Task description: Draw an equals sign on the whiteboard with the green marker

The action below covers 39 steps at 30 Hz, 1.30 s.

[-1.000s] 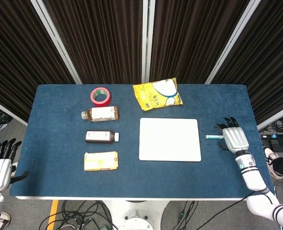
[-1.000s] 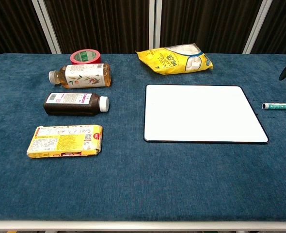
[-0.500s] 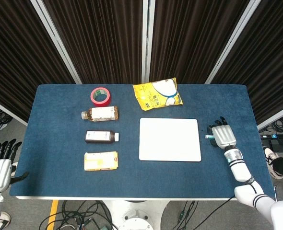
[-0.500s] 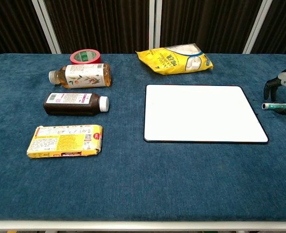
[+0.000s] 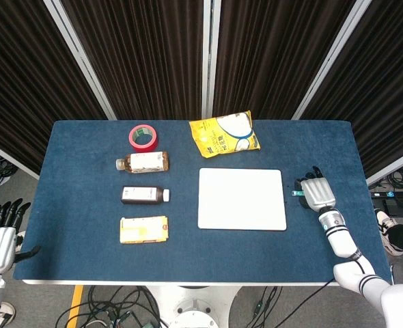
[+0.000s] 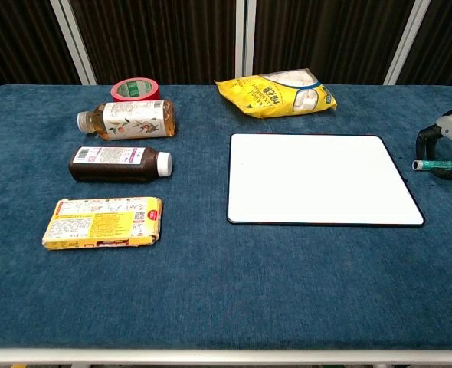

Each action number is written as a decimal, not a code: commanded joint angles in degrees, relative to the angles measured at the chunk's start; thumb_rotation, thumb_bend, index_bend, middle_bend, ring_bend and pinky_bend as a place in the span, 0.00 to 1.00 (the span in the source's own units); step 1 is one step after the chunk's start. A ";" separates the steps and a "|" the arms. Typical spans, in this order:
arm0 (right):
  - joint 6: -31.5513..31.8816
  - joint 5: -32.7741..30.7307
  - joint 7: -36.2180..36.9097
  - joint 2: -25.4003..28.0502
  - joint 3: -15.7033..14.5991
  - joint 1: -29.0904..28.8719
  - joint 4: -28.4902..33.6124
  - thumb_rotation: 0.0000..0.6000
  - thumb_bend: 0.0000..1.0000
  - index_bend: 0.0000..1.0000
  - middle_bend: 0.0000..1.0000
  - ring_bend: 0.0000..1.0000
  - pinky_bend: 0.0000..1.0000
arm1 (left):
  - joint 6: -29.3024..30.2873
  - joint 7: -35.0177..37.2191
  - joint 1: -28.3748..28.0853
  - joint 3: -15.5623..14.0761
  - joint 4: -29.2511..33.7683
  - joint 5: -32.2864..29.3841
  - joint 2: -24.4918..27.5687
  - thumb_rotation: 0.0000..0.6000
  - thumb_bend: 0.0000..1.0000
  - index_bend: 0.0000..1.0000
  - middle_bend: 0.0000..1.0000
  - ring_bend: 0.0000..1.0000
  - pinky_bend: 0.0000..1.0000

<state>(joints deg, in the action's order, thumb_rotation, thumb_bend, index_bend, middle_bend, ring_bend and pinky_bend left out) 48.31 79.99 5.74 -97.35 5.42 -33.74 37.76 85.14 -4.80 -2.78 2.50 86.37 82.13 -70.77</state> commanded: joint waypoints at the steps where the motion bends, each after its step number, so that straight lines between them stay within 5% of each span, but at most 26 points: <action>1: -0.28 -0.16 -0.33 -0.04 -0.07 0.02 -0.02 1.00 0.31 0.44 0.45 0.23 0.06 | -0.08 0.10 0.01 0.00 -0.11 -0.07 -0.07 1.00 0.06 0.11 0.04 0.00 0.00; 27: -1.03 -0.68 -2.32 -0.41 -0.20 -0.36 -0.17 1.00 0.36 0.53 0.51 0.30 0.07 | -0.79 0.86 0.17 -0.12 -1.15 -0.66 -0.68 1.00 0.06 0.11 0.04 0.00 0.00; 31: 0.16 -0.13 -1.73 -0.04 -0.20 -0.41 0.46 1.00 0.45 0.57 0.53 0.33 0.09 | -0.77 0.97 0.33 -0.15 -1.14 -0.82 -0.66 1.00 0.06 0.11 0.04 0.00 0.00; 35: 4.46 1.56 2.88 3.11 -0.05 0.22 5.05 1.00 0.59 0.60 0.56 0.35 0.11 | -0.47 1.12 0.38 -0.10 -1.05 -0.57 -0.46 1.00 0.06 0.11 0.04 0.00 0.00; 39: 10.43 3.88 12.96 9.74 1.11 0.93 15.93 1.00 0.60 0.60 0.56 0.36 0.12 | -0.02 1.18 0.49 0.00 -0.84 -0.34 -0.12 1.00 0.06 0.11 0.04 0.00 0.00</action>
<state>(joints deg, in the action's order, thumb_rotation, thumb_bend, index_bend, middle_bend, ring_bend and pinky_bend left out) 53.92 81.79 10.93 -92.86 5.58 -33.52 45.55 85.06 -3.65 -2.31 2.49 85.50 81.74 -70.94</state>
